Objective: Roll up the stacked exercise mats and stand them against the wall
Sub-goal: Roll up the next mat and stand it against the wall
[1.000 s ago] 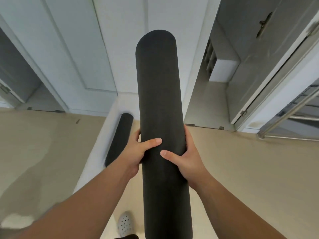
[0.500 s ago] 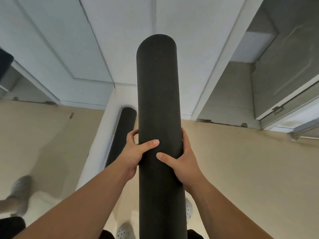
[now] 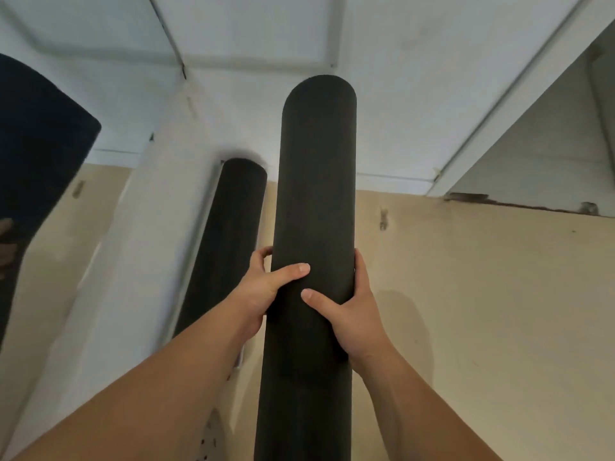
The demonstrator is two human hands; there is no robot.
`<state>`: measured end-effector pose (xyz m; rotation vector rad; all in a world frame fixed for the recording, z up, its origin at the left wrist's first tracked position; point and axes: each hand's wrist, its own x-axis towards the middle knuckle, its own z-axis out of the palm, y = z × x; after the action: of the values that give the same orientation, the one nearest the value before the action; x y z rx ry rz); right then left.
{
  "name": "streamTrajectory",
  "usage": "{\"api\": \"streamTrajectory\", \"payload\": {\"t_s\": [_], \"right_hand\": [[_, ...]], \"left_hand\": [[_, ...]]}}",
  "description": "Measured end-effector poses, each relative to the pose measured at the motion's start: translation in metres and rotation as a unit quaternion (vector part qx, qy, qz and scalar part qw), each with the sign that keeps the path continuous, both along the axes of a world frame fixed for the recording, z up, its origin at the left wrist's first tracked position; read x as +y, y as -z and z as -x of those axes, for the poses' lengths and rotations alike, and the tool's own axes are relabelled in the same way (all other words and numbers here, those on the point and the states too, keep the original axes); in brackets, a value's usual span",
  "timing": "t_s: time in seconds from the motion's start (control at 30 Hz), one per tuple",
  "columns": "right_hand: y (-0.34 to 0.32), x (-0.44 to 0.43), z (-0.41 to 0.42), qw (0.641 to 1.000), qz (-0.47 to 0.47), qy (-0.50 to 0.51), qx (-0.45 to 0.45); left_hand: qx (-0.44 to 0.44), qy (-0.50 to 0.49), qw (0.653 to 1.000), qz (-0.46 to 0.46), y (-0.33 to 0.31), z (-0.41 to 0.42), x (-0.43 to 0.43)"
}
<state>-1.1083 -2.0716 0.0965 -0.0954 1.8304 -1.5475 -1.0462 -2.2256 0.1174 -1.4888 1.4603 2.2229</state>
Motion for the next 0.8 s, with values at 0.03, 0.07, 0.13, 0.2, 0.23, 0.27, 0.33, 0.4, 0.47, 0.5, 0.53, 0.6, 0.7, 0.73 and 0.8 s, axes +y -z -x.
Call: {"api": "streamTrajectory", "payload": {"t_s": [0.03,0.07,0.13,0.2,0.23,0.27,0.33,0.4,0.47,0.5,0.53,0.6,0.7,0.73,0.8], "right_hand": [[0.027,-0.004,0.000,1.000,-0.004,0.003,0.000],[0.053,-0.008,0.001,1.000,-0.011,0.006,0.001],[0.098,-0.011,0.005,1.000,-0.028,0.011,0.007],[0.137,-0.015,0.011,0.998,-0.050,0.012,0.018],[0.154,-0.017,0.013,0.998,-0.065,0.012,0.025],[0.170,-0.021,0.016,0.996,-0.080,0.013,0.034],[0.201,-0.029,0.018,0.993,-0.109,0.016,0.051],[0.224,-0.037,0.017,0.990,-0.130,0.011,0.058],[0.236,-0.046,0.011,0.988,-0.143,-0.007,0.053],[0.237,-0.052,0.009,0.987,-0.152,-0.020,0.054],[0.237,-0.059,0.007,0.985,-0.162,-0.033,0.054],[0.239,-0.073,0.005,0.980,-0.184,-0.058,0.050],[0.249,-0.090,0.007,0.975,-0.206,-0.064,0.049],[0.251,-0.095,0.008,0.974,-0.212,-0.059,0.055],[0.253,-0.105,0.011,0.971,-0.220,-0.056,0.072]], "left_hand": [[-0.002,0.001,1.000,-0.007,0.031,0.001,-0.004],[-0.002,0.000,1.000,-0.015,0.059,0.002,-0.006],[0.000,-0.003,1.000,-0.031,0.112,0.004,-0.008],[0.001,0.002,0.999,-0.044,0.159,0.010,-0.010],[0.002,0.007,0.999,-0.053,0.181,0.014,-0.011],[0.006,0.007,0.998,-0.063,0.201,0.018,-0.013],[0.017,0.004,0.996,-0.086,0.238,0.024,-0.018],[0.016,0.013,0.995,-0.097,0.265,0.025,-0.028],[0.005,0.021,0.996,-0.091,0.279,0.019,-0.040],[-0.005,0.015,0.995,-0.098,0.283,0.016,-0.046],[-0.013,0.007,0.994,-0.112,0.285,0.012,-0.050],[-0.025,0.001,0.993,-0.118,0.286,0.005,-0.056],[-0.012,-0.001,0.998,-0.067,0.292,0.004,-0.069],[-0.002,-0.002,1.000,-0.019,0.291,0.006,-0.075],[0.018,-0.013,0.997,0.074,0.283,0.012,-0.087]]}}
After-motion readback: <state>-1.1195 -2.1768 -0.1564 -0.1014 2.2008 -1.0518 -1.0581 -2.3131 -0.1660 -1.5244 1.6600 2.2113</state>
